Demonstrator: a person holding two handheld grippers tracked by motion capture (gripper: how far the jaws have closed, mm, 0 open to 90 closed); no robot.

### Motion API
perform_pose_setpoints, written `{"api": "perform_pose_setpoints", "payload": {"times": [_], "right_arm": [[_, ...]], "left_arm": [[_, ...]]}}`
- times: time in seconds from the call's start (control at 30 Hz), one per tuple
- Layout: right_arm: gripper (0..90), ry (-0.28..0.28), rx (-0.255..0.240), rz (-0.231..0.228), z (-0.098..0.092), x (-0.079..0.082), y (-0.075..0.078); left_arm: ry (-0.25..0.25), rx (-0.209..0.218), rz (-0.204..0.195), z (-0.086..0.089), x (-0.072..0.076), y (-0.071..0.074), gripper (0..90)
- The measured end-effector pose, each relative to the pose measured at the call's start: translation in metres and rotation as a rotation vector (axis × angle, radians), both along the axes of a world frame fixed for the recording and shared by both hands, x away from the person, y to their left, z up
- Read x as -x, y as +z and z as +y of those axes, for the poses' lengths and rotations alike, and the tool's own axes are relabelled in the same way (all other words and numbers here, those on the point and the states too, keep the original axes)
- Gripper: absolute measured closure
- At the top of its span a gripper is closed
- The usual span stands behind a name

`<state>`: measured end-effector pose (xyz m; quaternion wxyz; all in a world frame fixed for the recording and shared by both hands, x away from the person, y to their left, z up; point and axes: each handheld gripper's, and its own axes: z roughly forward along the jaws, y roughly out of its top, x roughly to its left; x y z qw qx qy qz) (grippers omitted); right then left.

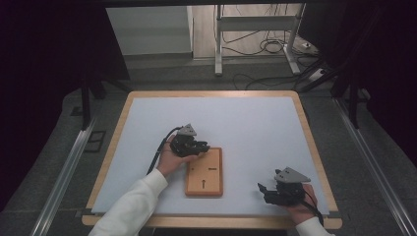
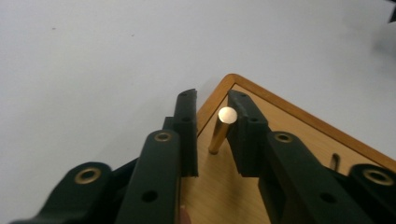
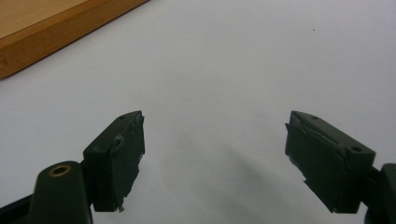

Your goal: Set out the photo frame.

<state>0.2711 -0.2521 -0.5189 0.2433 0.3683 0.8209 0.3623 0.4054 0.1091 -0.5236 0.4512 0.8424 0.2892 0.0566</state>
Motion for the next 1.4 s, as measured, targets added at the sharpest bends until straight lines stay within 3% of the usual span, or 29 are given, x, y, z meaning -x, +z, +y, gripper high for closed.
{"api": "perform_pose_setpoints", "payload": {"times": [0.17, 0.43, 0.67, 0.7, 0.87, 1.0, 1.4], "right_arm": [[20.2, 0.004, 0.002, -0.003, 0.002, 0.001, 0.0], [20.0, 0.014, 0.004, -0.02, 0.007, 0.003, 0.003], [15.8, 0.099, 0.037, -0.053, 0.028, 0.01, 0.012], [14.5, 0.142, 0.055, -0.071, 0.04, 0.014, 0.015], [13.2, 0.21, 0.099, -0.106, 0.065, 0.021, 0.018], [12.4, 0.237, 0.126, -0.125, 0.08, 0.024, 0.019], [9.0, 0.293, 0.187, -0.149, 0.112, 0.024, 0.012]], "left_arm": [[-0.021, 0.01, 0.013, 0.0, 0.0, 0.0, 81.5], [-0.044, -0.002, 0.04, 0.001, -0.004, 0.002, 82.3], [-0.05, 0.006, 0.071, 0.002, -0.007, 0.002, 81.8], [-0.051, 0.004, 0.078, 0.002, -0.008, 0.002, 81.7], [-0.058, 0.012, 0.105, 0.002, -0.011, 0.003, 81.4], [-0.061, 0.036, 0.125, 0.004, -0.014, 0.002, 81.1], [-0.074, 0.04, 0.165, 0.005, -0.021, 0.003, 81.6]]}}
